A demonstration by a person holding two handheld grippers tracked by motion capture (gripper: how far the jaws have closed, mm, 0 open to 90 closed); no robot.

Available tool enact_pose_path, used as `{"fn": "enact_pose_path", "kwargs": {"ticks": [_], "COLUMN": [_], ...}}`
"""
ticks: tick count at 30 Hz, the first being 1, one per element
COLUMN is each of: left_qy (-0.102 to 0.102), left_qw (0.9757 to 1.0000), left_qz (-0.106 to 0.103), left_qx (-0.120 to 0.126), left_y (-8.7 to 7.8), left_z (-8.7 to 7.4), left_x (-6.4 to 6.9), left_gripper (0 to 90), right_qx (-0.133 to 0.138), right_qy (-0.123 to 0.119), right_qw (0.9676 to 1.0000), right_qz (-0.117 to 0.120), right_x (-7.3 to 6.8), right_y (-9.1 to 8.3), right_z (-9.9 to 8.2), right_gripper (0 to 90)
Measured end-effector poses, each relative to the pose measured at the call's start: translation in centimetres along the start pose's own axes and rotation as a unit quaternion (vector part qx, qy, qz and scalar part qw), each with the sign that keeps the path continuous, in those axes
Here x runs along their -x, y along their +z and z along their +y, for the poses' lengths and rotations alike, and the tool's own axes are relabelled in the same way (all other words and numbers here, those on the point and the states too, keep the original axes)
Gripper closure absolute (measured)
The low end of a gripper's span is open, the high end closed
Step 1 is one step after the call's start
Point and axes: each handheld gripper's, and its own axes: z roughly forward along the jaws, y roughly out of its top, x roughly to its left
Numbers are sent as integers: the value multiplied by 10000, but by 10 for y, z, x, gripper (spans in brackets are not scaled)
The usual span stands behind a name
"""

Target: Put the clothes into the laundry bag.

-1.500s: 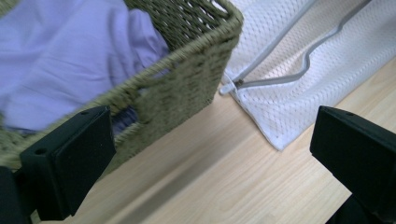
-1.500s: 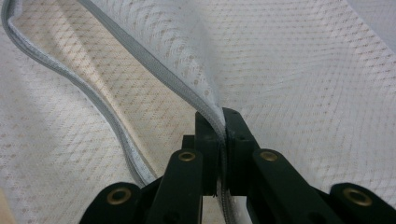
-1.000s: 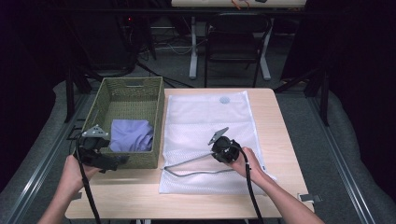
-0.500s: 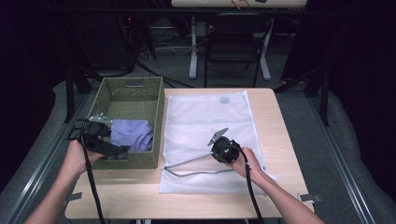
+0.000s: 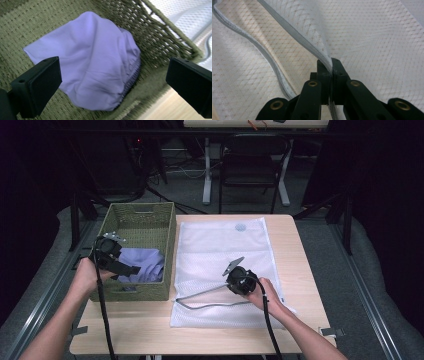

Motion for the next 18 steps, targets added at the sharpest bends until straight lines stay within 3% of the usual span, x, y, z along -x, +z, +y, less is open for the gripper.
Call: {"fn": "enact_pose_path", "kwargs": {"ticks": [9, 18], "left_qy": [165, 279], "left_qw": [9992, 9972], "left_qz": [63, 10], "left_qx": [-363, -698], "left_y": [20, 50], "left_z": [13, 25], "left_x": [-5, -2], "left_gripper": [2, 0], "right_qx": [16, 11], "right_qy": [-16, -40], "right_qw": [10000, 10000], "right_qz": [-21, -16], "right_x": [0, 0], "right_y": [-1, -1], "right_z": [0, 0], "right_gripper": [869, 869]}}
